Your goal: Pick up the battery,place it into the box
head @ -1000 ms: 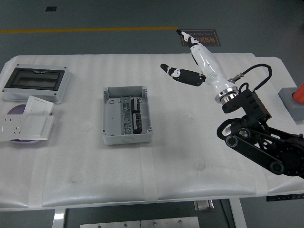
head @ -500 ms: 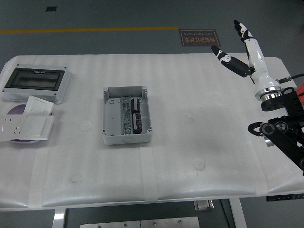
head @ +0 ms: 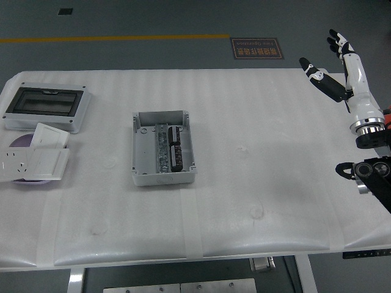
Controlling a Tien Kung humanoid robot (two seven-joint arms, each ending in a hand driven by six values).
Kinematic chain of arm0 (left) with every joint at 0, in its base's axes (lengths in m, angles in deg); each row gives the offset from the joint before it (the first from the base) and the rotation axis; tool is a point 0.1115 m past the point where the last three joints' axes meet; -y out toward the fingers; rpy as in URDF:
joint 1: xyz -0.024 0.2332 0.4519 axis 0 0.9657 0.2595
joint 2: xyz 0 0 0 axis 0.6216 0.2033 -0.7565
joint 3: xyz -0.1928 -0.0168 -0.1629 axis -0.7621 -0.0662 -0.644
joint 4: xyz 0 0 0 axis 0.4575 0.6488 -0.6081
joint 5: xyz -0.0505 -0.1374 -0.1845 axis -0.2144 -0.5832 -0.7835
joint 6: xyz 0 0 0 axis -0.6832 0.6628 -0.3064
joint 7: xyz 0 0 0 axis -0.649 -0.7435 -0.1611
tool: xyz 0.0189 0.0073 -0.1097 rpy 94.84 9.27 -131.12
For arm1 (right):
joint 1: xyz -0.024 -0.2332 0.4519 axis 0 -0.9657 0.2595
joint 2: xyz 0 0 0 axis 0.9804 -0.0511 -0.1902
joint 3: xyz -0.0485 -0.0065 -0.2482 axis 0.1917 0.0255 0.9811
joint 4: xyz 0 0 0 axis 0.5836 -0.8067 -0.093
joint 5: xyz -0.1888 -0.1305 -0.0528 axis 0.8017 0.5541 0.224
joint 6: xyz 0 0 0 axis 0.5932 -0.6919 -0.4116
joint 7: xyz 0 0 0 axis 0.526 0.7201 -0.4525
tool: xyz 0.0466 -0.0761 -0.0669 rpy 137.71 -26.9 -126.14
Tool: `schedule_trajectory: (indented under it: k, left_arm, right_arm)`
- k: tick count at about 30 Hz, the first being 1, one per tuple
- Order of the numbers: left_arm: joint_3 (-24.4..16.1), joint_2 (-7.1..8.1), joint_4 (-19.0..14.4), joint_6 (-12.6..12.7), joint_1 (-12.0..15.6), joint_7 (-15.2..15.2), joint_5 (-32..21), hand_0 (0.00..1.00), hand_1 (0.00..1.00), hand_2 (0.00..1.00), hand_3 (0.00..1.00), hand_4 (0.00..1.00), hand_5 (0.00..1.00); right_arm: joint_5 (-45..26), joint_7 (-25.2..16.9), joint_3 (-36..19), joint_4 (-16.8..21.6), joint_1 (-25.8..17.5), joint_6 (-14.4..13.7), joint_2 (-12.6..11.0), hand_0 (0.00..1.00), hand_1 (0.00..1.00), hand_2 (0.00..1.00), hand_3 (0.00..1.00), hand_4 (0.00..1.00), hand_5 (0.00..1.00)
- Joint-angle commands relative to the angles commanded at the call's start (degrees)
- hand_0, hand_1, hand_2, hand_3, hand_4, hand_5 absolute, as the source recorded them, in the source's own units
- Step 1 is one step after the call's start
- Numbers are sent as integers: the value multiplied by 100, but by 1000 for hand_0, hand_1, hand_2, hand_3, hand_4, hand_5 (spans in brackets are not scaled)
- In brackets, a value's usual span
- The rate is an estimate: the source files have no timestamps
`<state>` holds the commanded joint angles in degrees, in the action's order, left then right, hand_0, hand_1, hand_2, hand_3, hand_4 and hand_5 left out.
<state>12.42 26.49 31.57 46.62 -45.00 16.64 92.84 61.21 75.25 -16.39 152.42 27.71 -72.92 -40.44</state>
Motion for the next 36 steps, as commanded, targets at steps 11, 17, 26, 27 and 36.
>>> schedule_trajectory:
  k: [11, 17, 26, 27, 36]
  left_arm:
    - [67, -161, 77, 1, 74, -20, -164, 669, 674, 619, 649, 668, 369]
    - [9, -143, 79, 16, 43, -25, -114, 667, 674, 619, 648, 667, 365]
    - [153, -190, 89, 3, 85, -13, -205, 665, 673, 619, 647, 671, 367]
    - [151, -196, 87, 4, 84, -14, -201, 665, 673, 619, 647, 671, 367]
    - [25, -197, 74, 14, 102, -13, -141, 667, 674, 619, 644, 671, 359]
  right_arm:
    - [1483, 769, -361, 7, -108, 70, 13, 978, 939, 882, 947, 826, 517]
    - [1885, 929, -416, -55, -97, 145, 16, 977, 933, 880, 947, 830, 527]
    - [2118, 1028, -161, -94, 124, 299, 11, 982, 933, 869, 946, 817, 507]
    - [2194, 1059, -103, -99, 163, 318, 17, 982, 933, 869, 946, 817, 507]
    - [2351, 1078, 225, -178, 324, 437, 138, 984, 937, 863, 944, 812, 498]
